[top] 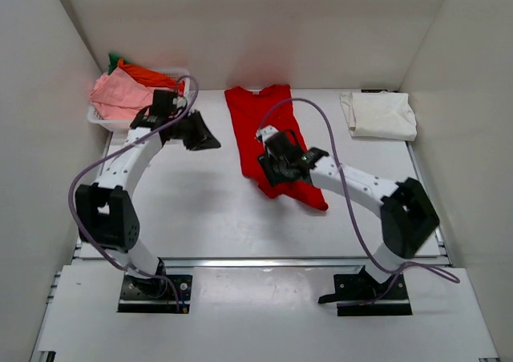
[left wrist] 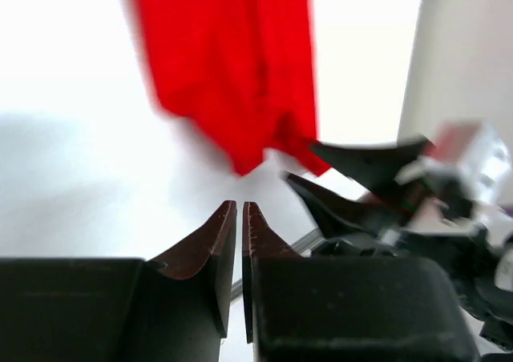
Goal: Fold and stack the t-shirts
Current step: Rotate the tshirt 90 degrees
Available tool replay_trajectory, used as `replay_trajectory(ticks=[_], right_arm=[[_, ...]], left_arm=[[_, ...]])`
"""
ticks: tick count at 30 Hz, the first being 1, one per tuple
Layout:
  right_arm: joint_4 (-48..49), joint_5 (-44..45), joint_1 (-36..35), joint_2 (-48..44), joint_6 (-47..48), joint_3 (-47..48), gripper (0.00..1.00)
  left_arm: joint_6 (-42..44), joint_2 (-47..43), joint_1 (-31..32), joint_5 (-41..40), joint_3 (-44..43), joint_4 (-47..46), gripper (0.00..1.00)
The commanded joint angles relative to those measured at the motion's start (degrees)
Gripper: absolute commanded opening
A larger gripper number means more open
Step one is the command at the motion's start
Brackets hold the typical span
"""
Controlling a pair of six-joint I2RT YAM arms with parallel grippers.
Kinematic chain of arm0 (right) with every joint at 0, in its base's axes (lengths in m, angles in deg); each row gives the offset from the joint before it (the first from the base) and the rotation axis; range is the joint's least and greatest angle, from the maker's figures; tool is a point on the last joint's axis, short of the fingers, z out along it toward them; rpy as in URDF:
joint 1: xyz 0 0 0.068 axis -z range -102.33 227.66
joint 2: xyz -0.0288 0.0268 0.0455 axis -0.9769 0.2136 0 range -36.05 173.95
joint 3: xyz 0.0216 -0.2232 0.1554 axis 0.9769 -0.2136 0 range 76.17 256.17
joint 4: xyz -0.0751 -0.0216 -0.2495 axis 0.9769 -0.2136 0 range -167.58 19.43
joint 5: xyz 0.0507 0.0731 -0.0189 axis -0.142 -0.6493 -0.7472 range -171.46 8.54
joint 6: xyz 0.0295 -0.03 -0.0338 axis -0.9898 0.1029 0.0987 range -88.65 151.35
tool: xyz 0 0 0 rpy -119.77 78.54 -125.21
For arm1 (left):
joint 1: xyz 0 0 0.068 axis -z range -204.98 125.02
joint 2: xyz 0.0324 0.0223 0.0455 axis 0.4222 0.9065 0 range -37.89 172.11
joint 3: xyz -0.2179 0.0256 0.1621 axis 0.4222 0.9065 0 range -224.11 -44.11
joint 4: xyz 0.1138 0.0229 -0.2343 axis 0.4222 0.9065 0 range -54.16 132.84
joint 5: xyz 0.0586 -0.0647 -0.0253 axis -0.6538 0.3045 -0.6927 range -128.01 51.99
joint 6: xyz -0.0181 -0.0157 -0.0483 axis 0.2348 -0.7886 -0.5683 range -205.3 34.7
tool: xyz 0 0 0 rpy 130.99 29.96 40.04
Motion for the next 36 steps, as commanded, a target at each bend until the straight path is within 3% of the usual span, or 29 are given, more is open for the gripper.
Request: replay_trajectory(ticks=[1,5,9,20,23,25,27,30,31,36], right_arm=[[10.29,2.25,-0.62,-6.93,-3.84,-12.81,0.43],[17.59,1.29,-3.0,-10.19,-5.59,-21.88,0.44],[22.33,-0.47,-3.09,-8.18,-4.63,-24.36,0.45],[26.64,1.46,-6.16,-3.53,-1.47,-22.34,0.47],[26.82,2.95,-6.43,-1.15,-0.24,-20.94,0.54],[27.44,3.57,-6.43,0.69,0.46,-20.14,0.53],[27.26,4.71,-6.17,1.66,0.64,-18.92,0.48],[27.44,5.59,-5.64,2.2,1.17,-18.82,0.2],[27.44,5.5,-6.07,1.85,0.56,-18.82,0.01],[21.65,4.46,-6.87,-0.88,-2.87,-18.56,0.01]], left_arm=[[0.6,-5.24,-2.9,1.02,11.16,-6.86,0.2],[1.67,-11.32,-2.11,0.32,19.61,-7.11,0.2],[1.41,-14.58,-2.28,0.49,26.47,-8.61,0.2],[2.03,-14.32,-2.63,0.4,27.63,-8.35,0.19],[2.02,-14.05,-2.72,0.49,27.63,-8.7,0.2],[2.29,-13.7,-2.37,0.49,27.71,-8.7,0.2],[2.29,-13.35,-2.72,0.76,27.36,-8.7,0.2],[2.55,-13.26,-2.99,0.93,27.45,-8.35,0.2],[2.55,-13.17,-2.98,0.93,27.36,-8.61,0.2],[3.34,-13.44,-3.16,1.11,28.06,-8.0,0.2]])
